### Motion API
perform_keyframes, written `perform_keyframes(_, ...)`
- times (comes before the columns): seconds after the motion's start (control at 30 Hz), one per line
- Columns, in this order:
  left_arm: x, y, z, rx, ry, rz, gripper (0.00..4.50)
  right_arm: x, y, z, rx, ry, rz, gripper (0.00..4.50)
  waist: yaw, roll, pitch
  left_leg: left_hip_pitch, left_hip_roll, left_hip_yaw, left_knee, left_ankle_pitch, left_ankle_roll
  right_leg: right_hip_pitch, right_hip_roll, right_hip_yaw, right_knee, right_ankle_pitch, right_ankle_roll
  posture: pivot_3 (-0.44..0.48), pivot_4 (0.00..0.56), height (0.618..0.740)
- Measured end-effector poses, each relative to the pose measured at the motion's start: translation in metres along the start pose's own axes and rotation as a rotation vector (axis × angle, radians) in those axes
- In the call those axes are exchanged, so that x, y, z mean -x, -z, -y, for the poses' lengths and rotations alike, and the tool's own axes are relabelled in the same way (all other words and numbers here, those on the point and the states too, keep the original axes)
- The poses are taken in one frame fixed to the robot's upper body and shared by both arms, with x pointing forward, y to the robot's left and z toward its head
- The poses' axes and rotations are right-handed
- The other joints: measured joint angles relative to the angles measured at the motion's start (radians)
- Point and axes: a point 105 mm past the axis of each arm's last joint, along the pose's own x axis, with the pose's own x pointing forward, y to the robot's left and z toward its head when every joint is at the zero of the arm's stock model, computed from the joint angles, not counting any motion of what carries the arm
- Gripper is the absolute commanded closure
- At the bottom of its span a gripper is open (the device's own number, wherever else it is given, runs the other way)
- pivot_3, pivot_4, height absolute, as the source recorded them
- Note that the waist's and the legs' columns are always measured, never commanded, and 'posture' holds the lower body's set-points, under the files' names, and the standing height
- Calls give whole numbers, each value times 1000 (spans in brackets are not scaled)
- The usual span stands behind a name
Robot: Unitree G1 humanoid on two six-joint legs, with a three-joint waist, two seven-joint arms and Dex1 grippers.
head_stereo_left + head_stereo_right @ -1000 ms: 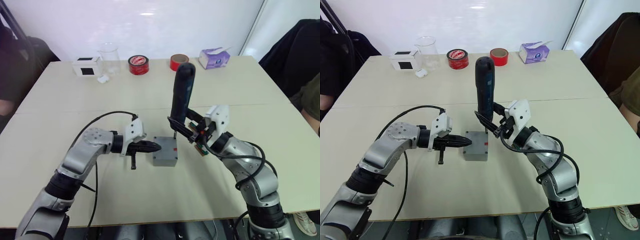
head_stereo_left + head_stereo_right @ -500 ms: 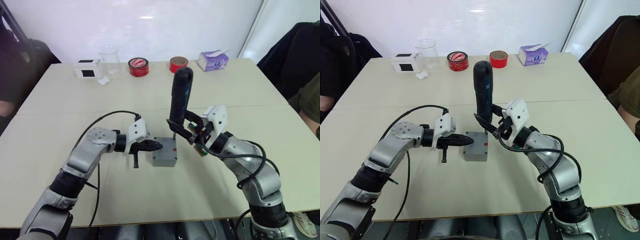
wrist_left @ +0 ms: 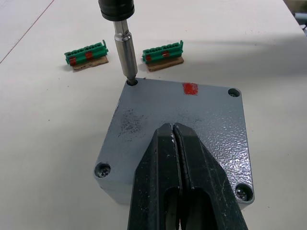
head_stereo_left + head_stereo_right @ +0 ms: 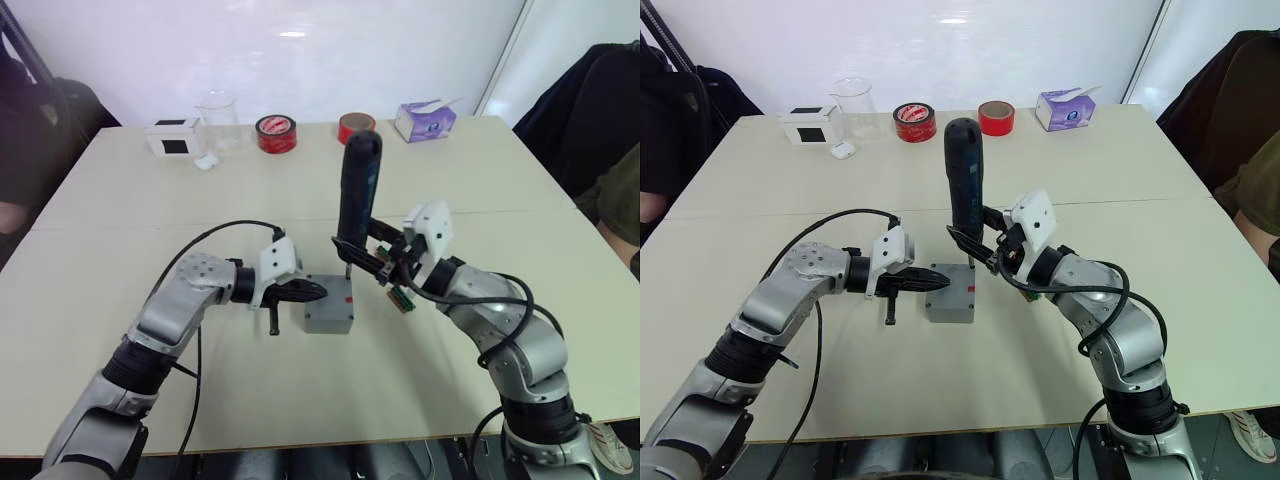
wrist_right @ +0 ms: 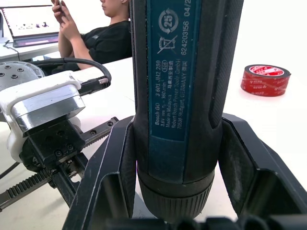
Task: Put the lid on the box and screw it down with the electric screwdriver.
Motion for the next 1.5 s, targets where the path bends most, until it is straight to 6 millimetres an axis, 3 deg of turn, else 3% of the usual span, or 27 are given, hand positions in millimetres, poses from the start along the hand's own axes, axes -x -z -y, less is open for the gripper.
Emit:
perform_keyframes(0.8, -1, -1, -1, 1, -10, 3, 4500, -1, -3, 0, -8, -43, -6, 2674, -2, 0, 0, -1, 0, 0, -1, 0, 0, -1, 0, 0, -1, 0, 0, 0, 150, 740)
perform_keyframes(1.5, 0, 3, 1, -9, -13, -18, 4500, -2, 10, 3, -5, -11, -67, 2674, 0, -6, -6, 3, 1, -1, -1, -1, 1, 4, -1, 0, -3, -2, -3, 0, 150, 740)
